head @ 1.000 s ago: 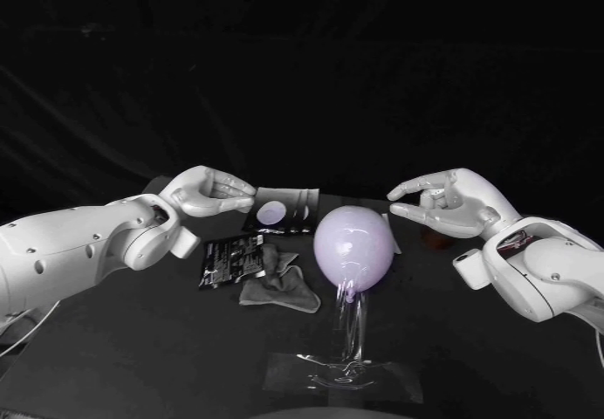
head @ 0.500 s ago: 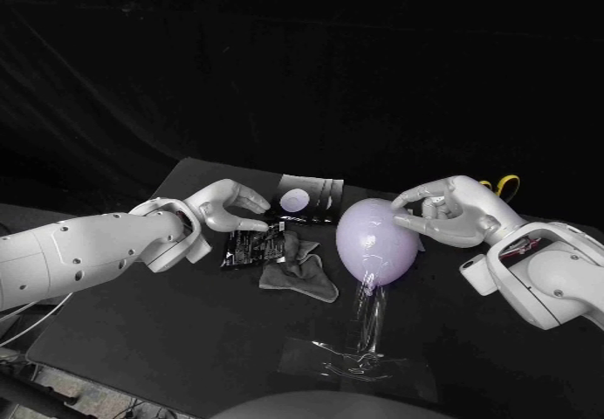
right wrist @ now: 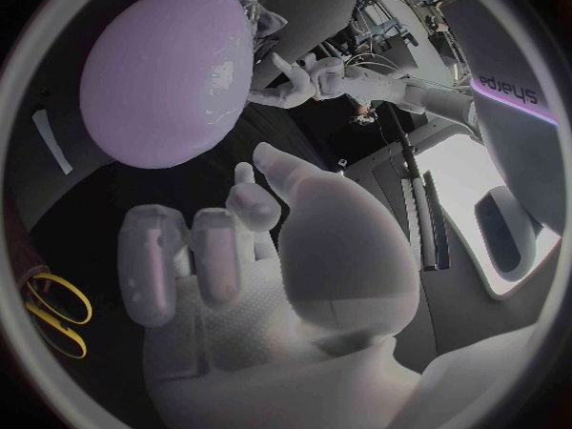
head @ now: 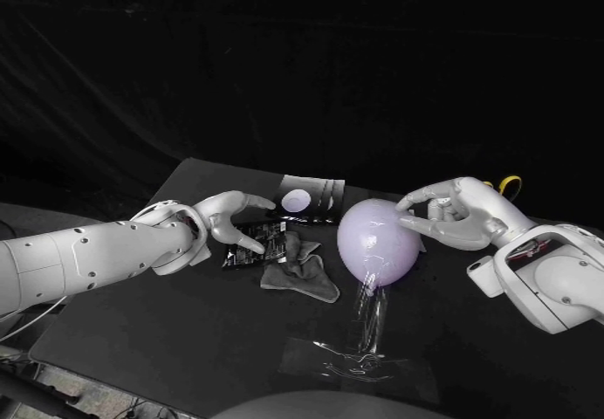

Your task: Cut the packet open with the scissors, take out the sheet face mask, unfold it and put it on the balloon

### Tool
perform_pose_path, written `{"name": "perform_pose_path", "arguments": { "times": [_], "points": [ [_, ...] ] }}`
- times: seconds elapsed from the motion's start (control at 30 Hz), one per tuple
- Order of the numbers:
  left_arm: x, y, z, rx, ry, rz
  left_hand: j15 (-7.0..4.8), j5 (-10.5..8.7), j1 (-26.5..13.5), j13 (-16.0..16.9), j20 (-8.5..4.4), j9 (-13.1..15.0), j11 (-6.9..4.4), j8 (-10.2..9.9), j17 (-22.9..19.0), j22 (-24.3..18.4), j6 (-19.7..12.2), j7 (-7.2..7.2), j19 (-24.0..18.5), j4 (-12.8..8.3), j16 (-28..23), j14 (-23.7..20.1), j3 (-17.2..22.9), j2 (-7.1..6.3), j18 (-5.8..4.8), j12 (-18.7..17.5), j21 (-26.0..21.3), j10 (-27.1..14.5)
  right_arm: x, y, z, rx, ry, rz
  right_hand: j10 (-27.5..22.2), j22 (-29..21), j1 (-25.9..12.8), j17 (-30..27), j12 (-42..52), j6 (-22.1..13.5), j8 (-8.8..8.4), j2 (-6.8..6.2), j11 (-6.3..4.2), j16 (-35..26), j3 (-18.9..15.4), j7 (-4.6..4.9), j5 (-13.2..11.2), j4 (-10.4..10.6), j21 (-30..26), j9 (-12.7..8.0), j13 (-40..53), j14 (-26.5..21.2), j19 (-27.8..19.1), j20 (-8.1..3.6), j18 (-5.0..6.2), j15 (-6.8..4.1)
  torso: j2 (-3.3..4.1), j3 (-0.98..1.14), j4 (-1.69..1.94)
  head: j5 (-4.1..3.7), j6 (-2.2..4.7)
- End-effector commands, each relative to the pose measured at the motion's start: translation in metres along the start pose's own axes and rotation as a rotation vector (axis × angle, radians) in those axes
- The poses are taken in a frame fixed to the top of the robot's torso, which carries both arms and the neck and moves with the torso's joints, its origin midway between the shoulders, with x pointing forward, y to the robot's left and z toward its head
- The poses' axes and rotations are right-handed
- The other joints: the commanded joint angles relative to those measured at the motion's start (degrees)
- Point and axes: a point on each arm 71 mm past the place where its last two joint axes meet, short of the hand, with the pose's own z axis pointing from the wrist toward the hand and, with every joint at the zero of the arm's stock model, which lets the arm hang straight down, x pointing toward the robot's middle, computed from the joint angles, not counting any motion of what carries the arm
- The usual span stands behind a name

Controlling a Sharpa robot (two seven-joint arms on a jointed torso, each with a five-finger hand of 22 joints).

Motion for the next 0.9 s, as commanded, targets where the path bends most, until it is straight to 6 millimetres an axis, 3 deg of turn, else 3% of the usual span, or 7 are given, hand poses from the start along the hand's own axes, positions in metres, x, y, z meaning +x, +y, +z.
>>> {"name": "perform_pose_path", "arguments": {
  "times": [0.03, 0.17, 0.23, 0.3, 0.37, 0.63, 0.9],
  "points": [
    [0.005, 0.001, 0.002, -0.038, 0.054, 0.093, -0.71, 0.25, -0.17, -0.22, -0.08, -0.09, -0.48, -0.33, -0.46, -0.07, -0.40, 0.15, -0.88, 0.21, -0.32, -1.63, -0.42, -0.68, -0.96, -0.34, -0.35, -3.16, -0.001, 0.003, -0.001, -0.022, -0.012, -0.024, -0.59, 10.52, 0.09, -0.09, -0.44, -0.31, -0.38, 0.17, 0.12, 0.06, 0.14, 0.25, -0.21, 0.16, -0.28, 0.08, -0.11, 3.22, 1.68, 0.14, -0.27, 0.43, -0.05, 0.04, -0.04, -0.03, 0.10],
    [0.008, 0.002, 0.003, -0.065, 0.076, 0.125, -1.56, 0.17, -0.90, -0.32, -0.22, -0.90, -0.55, -0.90, -0.87, -0.11, -3.00, 1.01, -1.56, 0.17, -0.43, -3.08, -0.76, -0.90, -0.86, -0.46, -0.62, -4.78, -0.002, 0.004, -0.001, -0.026, -0.016, -0.023, -0.59, 10.52, 0.09, -0.09, -0.44, -0.31, -0.38, 0.17, 0.12, 0.06, 0.14, 0.25, -0.21, 0.16, -0.28, 0.08, -0.11, 3.22, 1.68, 0.14, -0.27, 0.43, -0.04, 0.03, 0.03, 0.01, 0.16],
    [0.009, 0.002, 0.002, -0.081, 0.091, 0.135, -2.33, 0.15, -1.75, -0.34, -0.36, -0.94, -0.35, -1.06, -0.92, -0.05, -3.31, 2.53, -1.47, 0.17, -0.32, -3.33, -0.93, -1.06, -0.66, -0.45, -0.65, -5.79, -0.002, 0.004, -0.002, -0.027, -0.016, -0.023, -0.59, 10.52, 0.09, -0.09, -0.44, -0.31, -0.38, 0.17, 0.12, 0.06, 0.14, 0.25, -0.21, 0.16, -0.28, 0.08, -0.11, 3.22, 1.68, 0.14, -0.27, 0.43, -0.03, 0.03, 0.06, 0.05, 0.19],
    [0.010, 0.003, 0.001, -0.094, 0.105, 0.142, -3.21, 0.09, -2.49, -0.38, -0.52, -0.97, -1.16, -1.07, -0.88, 0.07, -3.51, 5.91, -0.99, -0.02, -0.20, -3.23, -1.10, -1.11, -0.38, -0.49, -0.51, -6.75, -0.003, 0.004, -0.002, -0.027, -0.017, -0.023, -0.59, 10.52, 0.09, -0.09, -0.44, -0.31, -0.38, 0.17, 0.12, 0.06, 0.14, 0.25, -0.21, 0.16, -0.28, 0.08, -0.11, 3.22, 1.68, 0.14, -0.27, 0.43, -0.03, 0.02, 0.09, 0.05, 0.22],
    [0.011, 0.003, 0.000, -0.105, 0.116, 0.150, -3.65, 0.08, -2.86, -0.36, -0.58, -0.96, -0.58, -1.04, -0.87, 0.08, -3.51, 6.77, -1.00, 0.19, -0.16, -3.18, -1.01, -1.16, -0.28, -0.44, -0.50, -6.74, -0.003, 0.004, -0.002, -0.027, -0.017, -0.023, -0.60, 10.51, 0.10, -0.09, -0.46, -0.31, -0.38, 0.17, 0.12, 0.07, 0.14, 0.26, -0.21, 0.16, -0.29, 0.09, -0.12, 3.22, 1.67, 0.14, -0.27, 0.43, -0.03, 0.03, 0.11, 0.11, 0.20],
    [0.013, 0.002, -0.006, -0.143, 0.120, 0.177, -2.60, 0.01, -6.51, -0.38, -0.84, -1.21, 1.76, -1.18, -1.06, 0.00, -4.48, 9.43, -1.83, 0.16, -0.23, -3.85, -1.31, -1.25, 0.13, -0.46, -0.80, -7.49, -0.004, 0.003, -0.003, -0.022, -0.020, -0.025, -0.76, 10.32, 0.09, -0.31, -0.70, -0.32, -0.39, 0.18, 0.14, -0.02, 0.15, 0.28, -0.23, 0.19, -0.56, 0.10, -0.32, 3.17, 1.48, 0.16, -0.19, 0.45, -0.10, -0.01, 0.24, 0.19, -0.11],
    [0.017, 0.002, -0.010, -0.162, 0.118, 0.201, -2.04, 0.07, -7.59, -0.42, -0.81, -1.89, 2.29, -1.66, -1.17, 0.00, -6.67, 9.72, -2.03, 0.18, -0.25, -4.22, -1.29, -1.34, 0.36, -0.49, -0.89, -8.03, -0.007, 0.002, -0.006, -0.014, -0.023, -0.026, -0.86, 10.24, 0.08, -0.35, -0.86, -0.32, -0.40, 0.18, 0.16, -0.03, 0.15, 0.29, -0.23, 0.21, -0.66, 0.10, -0.45, 3.15, 1.40, 0.17, -0.16, 0.46, 0.00, 0.01, 0.04, 0.28, -0.36]
  ]
}}
